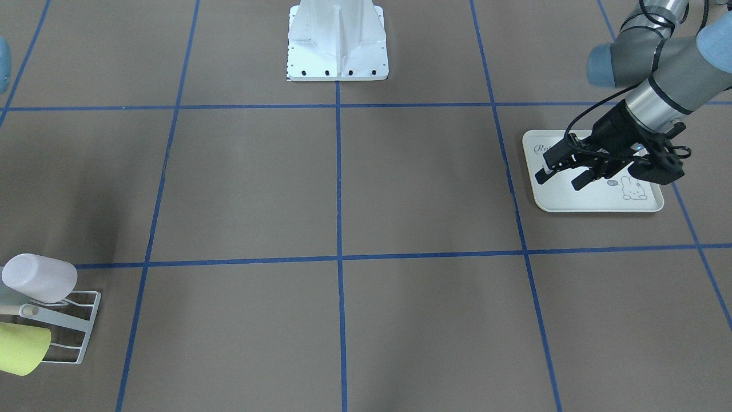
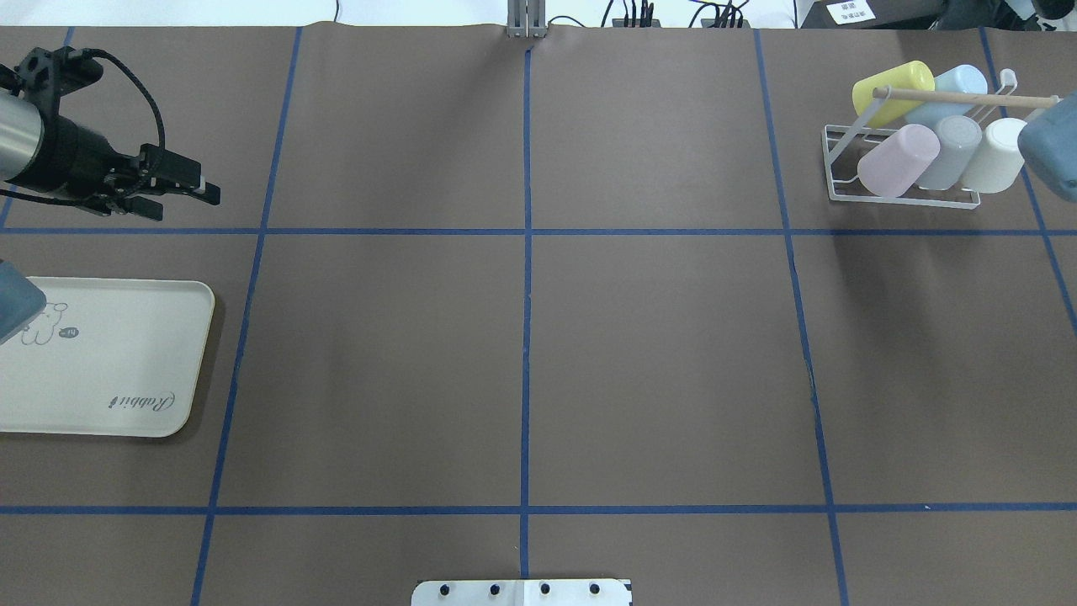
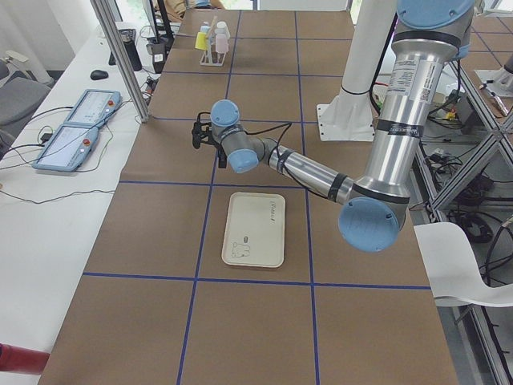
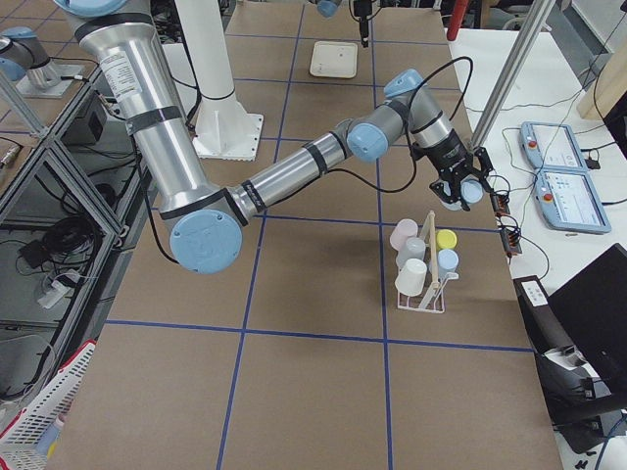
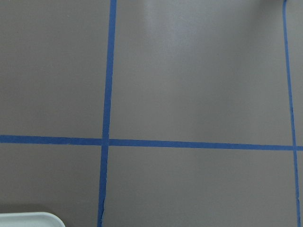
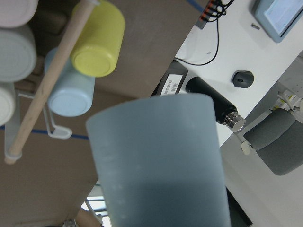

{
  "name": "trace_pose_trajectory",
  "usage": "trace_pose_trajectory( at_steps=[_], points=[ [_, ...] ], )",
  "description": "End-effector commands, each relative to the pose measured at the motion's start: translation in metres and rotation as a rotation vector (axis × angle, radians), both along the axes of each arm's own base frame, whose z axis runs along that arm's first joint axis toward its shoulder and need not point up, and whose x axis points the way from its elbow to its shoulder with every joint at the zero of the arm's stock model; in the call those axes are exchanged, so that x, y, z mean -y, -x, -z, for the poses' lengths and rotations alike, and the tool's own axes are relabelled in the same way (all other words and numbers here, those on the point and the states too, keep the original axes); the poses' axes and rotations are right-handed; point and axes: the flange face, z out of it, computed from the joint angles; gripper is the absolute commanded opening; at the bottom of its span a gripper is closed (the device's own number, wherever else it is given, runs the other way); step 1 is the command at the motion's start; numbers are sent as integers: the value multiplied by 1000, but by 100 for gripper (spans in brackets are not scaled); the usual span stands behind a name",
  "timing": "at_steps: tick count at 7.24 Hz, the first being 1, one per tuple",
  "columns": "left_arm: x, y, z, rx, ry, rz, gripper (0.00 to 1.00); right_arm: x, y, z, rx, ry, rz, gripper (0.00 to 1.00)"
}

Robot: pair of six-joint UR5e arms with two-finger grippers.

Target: Transfer IKEA cup to right arm and place on rack

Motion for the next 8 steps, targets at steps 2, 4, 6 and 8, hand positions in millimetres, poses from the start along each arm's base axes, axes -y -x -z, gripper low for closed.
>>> trace_pose_trajectory(
  at_steps=[2, 4, 6, 8],
  points=[
    [-1, -1, 0, 0, 1, -2, 100, 24, -13, -114, -233, -42, 45, 7],
    [-2, 0, 0, -1, 0, -2, 100, 36, 1, -153, -278, -67, 27, 7],
    [-2, 0, 0, -1, -1, -2, 100, 33, 28, -151, -388, -90, 37, 7],
    [-2, 0, -1, -1, 1, -1, 100, 27, 56, -154, -454, -99, 46, 7]
  ],
)
